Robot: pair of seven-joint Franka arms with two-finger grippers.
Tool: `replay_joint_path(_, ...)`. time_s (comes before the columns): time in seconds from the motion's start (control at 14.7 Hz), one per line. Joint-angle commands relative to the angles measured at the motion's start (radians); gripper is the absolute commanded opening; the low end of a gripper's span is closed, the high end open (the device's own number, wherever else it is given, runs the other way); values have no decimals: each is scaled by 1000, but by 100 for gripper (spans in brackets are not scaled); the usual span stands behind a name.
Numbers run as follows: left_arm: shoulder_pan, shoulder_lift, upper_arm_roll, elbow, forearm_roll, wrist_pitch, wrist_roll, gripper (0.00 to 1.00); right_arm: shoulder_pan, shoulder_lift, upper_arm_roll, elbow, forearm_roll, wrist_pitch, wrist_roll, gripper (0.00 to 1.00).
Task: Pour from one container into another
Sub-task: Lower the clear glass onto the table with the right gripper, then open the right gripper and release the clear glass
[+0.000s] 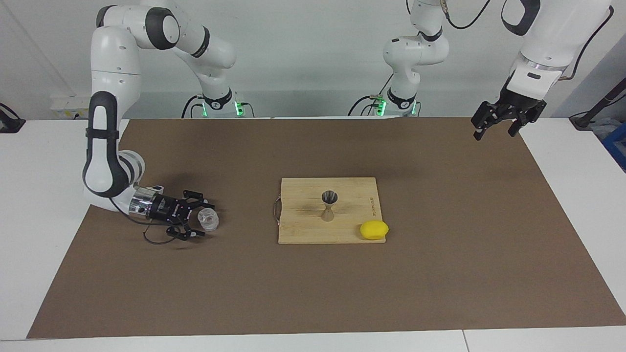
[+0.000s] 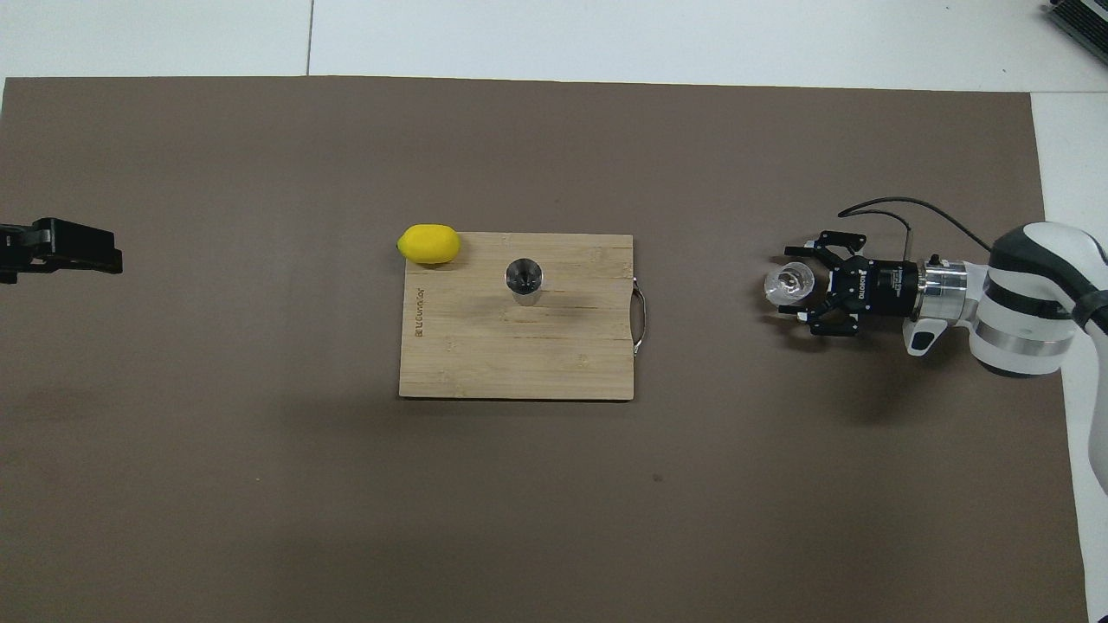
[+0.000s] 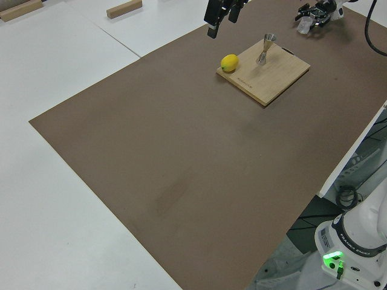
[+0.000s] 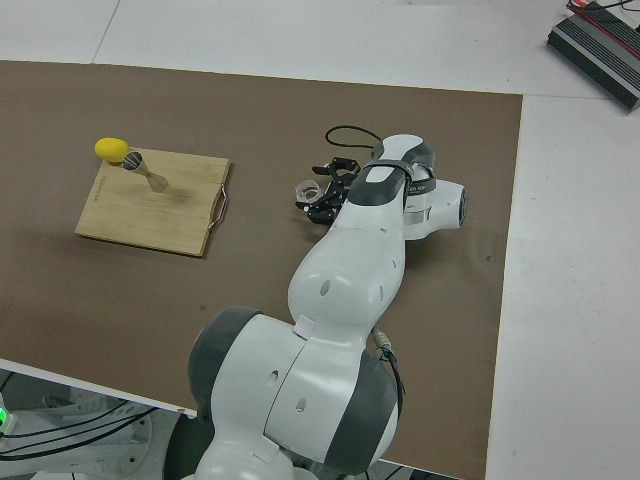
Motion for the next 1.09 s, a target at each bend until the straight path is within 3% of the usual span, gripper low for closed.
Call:
replay_joint_path(0.0, -19, -18, 11, -13, 9, -4, -20, 100, 9, -63, 3, -9, -59, 8, 35, 98)
replay_joint_path(0.54, -19, -18, 12, -14, 9, -2, -18, 100, 13, -267, 1, -6, -380, 34, 45, 99)
replay_joint_path(1.02, -19, -20, 14, -19, 9, 4, -18, 100, 104, -406, 3, 25, -854, 54, 18, 99)
